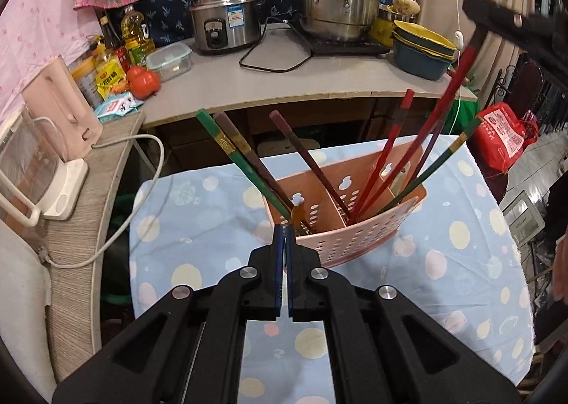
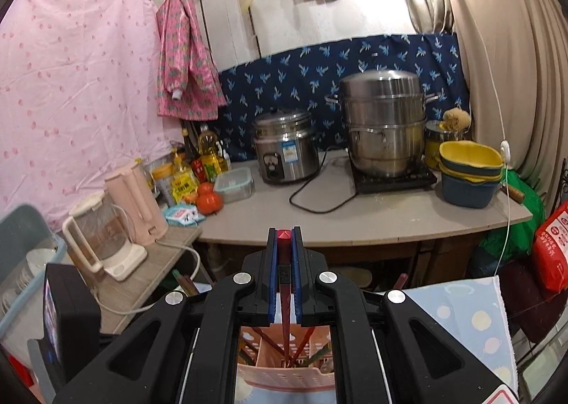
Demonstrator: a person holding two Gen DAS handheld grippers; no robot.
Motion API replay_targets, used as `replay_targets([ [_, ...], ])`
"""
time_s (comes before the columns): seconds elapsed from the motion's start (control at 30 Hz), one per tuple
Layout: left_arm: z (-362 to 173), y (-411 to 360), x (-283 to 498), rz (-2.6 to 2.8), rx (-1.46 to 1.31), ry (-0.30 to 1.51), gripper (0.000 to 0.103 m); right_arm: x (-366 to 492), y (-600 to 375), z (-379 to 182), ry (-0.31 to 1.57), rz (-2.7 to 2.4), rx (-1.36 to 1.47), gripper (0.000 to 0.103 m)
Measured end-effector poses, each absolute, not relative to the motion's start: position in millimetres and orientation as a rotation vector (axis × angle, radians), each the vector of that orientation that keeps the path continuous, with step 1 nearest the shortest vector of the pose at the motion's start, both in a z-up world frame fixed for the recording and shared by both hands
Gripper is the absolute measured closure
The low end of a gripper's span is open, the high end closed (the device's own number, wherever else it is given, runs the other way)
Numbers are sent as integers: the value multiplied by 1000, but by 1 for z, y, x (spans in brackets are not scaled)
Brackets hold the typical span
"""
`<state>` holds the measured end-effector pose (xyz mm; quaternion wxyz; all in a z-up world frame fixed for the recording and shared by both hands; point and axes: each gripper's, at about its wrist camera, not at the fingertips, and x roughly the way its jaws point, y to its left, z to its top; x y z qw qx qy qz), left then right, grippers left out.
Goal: Organize utensils
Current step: 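Carry the gold spoon and red chopstick to the pink caddy and release them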
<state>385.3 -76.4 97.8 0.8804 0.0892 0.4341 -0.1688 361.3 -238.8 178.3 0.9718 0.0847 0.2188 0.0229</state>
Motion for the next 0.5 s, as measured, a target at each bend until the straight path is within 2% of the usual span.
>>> replay_targets([
  [0.1,96,-72,390,-349,146,898,99,360,-241,170,448,45,176,94],
  [0.17,97,-70,390,-337,129,886,87,358,-242,169,450,44,180,90],
  [0.2,98,-69,390,-331,122,880,76,355,-244,168,451,46,184,88],
  [0.23,99,-69,389,-328,117,872,70,353,-244,169,452,46,183,88],
  [0.5,110,-61,367,-302,107,829,69,325,-246,168,473,36,168,78],
])
